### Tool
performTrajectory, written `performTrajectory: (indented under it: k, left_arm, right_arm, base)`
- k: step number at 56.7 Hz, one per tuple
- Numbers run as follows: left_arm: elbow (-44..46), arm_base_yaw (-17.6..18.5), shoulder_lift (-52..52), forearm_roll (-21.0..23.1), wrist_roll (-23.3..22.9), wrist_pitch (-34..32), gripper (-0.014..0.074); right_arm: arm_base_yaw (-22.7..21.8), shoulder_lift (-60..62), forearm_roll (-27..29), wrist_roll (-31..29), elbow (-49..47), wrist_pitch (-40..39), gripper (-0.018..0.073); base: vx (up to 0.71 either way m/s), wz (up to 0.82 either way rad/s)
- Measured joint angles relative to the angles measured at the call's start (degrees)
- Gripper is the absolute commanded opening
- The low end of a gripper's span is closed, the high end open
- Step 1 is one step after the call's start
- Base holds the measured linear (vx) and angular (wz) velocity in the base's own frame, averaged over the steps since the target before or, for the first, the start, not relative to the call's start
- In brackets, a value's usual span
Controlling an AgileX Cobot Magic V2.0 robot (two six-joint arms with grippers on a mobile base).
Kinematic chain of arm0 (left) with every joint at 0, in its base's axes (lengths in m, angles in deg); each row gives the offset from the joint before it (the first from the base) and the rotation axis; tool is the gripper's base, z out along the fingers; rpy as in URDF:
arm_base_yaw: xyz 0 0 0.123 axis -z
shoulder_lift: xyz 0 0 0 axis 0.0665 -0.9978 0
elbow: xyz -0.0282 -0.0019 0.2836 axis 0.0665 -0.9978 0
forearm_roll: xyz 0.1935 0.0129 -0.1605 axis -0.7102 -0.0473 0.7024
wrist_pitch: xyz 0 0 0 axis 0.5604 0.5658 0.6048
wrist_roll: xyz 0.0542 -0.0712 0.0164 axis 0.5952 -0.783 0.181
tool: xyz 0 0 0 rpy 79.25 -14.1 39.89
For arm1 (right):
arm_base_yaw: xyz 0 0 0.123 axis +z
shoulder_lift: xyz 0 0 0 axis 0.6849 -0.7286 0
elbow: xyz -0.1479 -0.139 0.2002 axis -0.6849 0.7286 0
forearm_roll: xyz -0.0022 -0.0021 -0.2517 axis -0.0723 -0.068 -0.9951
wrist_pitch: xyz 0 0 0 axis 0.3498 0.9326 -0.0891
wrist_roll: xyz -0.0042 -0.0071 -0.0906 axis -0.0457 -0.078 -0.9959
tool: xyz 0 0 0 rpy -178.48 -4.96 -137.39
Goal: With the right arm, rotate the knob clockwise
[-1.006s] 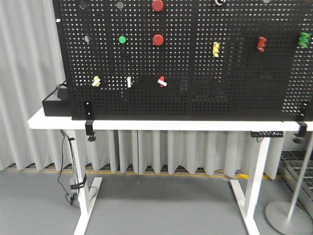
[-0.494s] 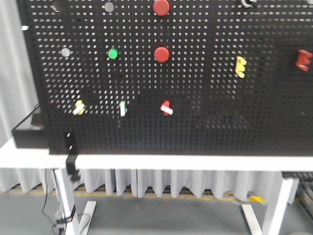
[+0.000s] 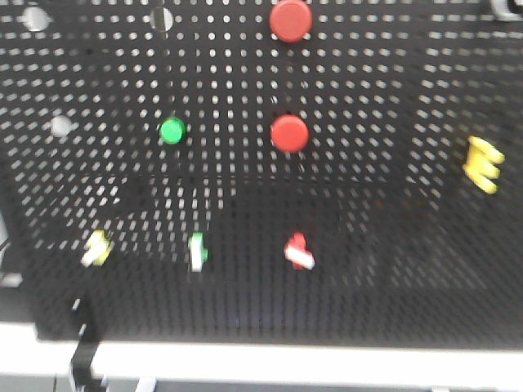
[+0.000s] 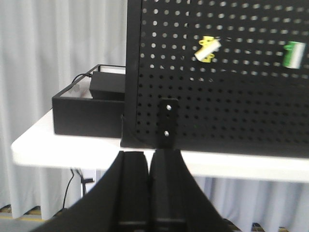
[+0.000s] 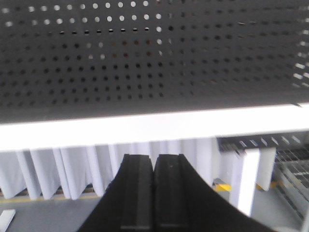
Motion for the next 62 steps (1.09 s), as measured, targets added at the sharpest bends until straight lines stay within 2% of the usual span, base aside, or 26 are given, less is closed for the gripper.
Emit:
performTrajectory:
  k: [27, 62]
  left_arm:
    - [0.00, 0.00, 0.00, 0.00, 0.00, 0.00, -0.0006]
    - [0.00, 0.00, 0.00, 0.00, 0.00, 0.00, -0.0006]
  right_arm:
    - [0.00, 0.00, 0.00, 0.00, 0.00, 0.00, -0.0009]
    - [0.00, 0.00, 0.00, 0.00, 0.00, 0.02, -0.0009]
  base:
    - [0.28, -0.01]
    - [0.02, -0.01]
